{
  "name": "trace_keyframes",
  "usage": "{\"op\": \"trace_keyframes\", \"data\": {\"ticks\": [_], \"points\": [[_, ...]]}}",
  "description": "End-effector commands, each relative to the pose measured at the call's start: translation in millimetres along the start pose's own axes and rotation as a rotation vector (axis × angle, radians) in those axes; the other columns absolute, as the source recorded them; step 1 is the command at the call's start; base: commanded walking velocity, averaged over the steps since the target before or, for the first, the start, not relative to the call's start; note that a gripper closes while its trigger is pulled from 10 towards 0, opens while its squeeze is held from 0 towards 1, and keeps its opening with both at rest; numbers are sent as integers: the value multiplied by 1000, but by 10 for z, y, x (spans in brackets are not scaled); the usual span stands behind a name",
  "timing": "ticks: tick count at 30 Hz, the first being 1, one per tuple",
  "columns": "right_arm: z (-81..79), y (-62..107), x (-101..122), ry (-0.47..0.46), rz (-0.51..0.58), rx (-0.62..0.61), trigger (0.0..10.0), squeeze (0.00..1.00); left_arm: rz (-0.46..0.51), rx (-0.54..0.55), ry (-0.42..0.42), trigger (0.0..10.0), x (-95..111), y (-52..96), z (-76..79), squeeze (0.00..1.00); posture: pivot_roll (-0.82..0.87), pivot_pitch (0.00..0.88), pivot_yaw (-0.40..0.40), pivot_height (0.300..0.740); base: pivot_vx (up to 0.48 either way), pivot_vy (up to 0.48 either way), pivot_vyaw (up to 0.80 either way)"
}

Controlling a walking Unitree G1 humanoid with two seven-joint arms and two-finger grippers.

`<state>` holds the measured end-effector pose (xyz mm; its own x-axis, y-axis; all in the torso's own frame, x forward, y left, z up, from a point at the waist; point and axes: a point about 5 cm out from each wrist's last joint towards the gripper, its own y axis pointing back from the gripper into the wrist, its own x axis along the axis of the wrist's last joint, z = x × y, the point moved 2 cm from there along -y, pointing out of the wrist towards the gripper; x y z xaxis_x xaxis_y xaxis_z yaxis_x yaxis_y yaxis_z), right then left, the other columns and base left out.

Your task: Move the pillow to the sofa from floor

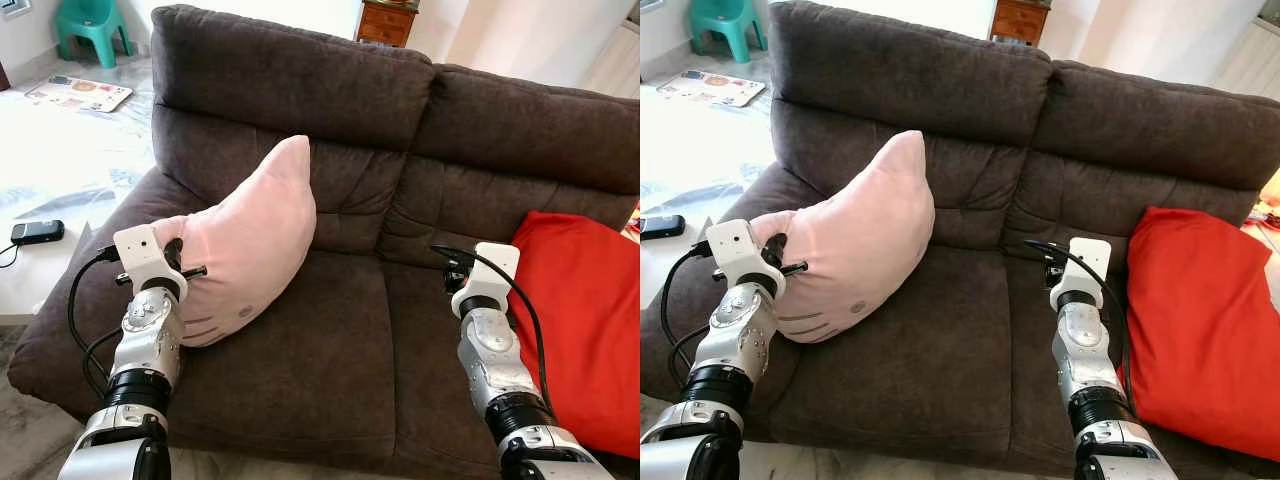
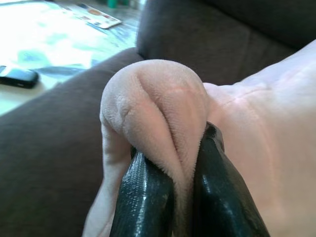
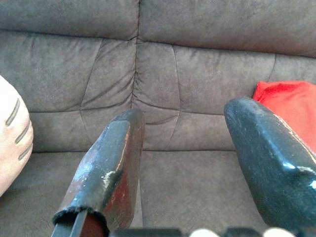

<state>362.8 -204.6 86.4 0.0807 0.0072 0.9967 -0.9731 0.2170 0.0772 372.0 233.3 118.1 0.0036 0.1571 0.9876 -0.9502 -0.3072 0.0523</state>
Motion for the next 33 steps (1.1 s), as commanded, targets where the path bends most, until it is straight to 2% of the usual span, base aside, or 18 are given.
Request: {"op": "trace_keyframes", "data": {"ticks": [1, 4, 11, 12, 13, 14, 22, 33], "points": [[53, -1, 14, 14, 2, -8, 10000, 0, 48, 107, 3, 10000, 91, -24, -201, 0, 180, 0, -190, 740, 0, 0, 0], [61, 5, 7, 15, 1, -10, 10000, 0, 73, 158, 7, 10000, 148, -34, -304, 0, 178, 0, -189, 740, 0, 0, 0], [69, 10, 1, 16, 0, -11, 10000, 0, 92, 176, -27, 10000, 203, -50, -365, 0, 176, 0, -189, 740, 0, 0, 0], [71, 10, 2, 15, 0, -11, 10000, 0, 100, 173, -34, 10000, 220, -52, -362, 161, 177, 0, -190, 740, 0, 0, 0], [71, 10, 2, 15, 0, -11, 10000, 0, 100, 173, -34, 10000, 220, -52, -362, 161, 177, 0, -190, 740, 0, 0, 0], [71, 10, 2, 15, 0, -11, 10000, 0, 107, 172, -39, 10000, 231, -55, -355, 1000, 178, 0, -191, 740, 0, 0, 0], [59, 8, 9, 15, 0, -7, 10000, 0, 129, 155, -52, 10000, 235, -45, -247, 1000, 177, 0, -193, 740, 0, 0, 0], [73, 21, -8, 16, -3, -14, 10000, 0, 173, 200, -63, 10000, 338, -59, -318, 1000, 178, 0, -191, 740, 0, 0, 0]]}}
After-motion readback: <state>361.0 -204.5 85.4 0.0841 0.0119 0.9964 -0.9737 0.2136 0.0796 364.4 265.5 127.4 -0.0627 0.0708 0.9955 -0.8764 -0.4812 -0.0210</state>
